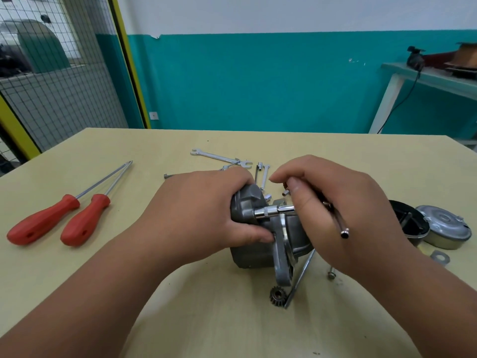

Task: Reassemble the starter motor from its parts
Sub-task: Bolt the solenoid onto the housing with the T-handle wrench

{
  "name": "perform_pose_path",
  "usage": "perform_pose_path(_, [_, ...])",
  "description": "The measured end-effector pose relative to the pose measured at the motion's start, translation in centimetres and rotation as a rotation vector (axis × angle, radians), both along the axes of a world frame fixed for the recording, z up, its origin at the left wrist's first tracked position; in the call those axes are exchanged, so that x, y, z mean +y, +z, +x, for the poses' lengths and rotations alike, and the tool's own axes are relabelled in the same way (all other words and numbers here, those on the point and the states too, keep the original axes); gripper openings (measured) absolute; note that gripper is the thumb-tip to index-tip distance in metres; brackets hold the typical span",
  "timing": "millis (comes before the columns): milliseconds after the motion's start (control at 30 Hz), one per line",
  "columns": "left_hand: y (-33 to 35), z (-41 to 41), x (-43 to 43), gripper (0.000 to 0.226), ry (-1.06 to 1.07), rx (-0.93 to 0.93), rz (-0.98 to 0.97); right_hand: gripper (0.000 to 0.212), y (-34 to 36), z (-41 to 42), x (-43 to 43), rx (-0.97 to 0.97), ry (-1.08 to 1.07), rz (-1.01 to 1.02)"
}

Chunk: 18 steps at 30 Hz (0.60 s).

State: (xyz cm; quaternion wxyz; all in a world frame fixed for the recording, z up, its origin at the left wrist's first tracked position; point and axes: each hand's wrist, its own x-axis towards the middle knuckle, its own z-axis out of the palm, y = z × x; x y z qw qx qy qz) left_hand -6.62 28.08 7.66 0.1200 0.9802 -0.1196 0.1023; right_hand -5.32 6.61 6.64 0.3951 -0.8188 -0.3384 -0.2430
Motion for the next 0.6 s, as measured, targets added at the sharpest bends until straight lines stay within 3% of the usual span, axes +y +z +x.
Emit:
perform_pose_path(333, [0.0, 0.0, 0.0, 0.070, -0.006, 0.017, -0.053, 0.026, 0.3, -0.3, 0.1, 0.097, -0.001, -0.007])
perform_pose_path(600, [0.5, 0.1, 0.9, 0.073, -0.037, 0.116, -0.074, 0.023, 0.4, 1.5, -2.4, -0.056, -0.021, 0.118])
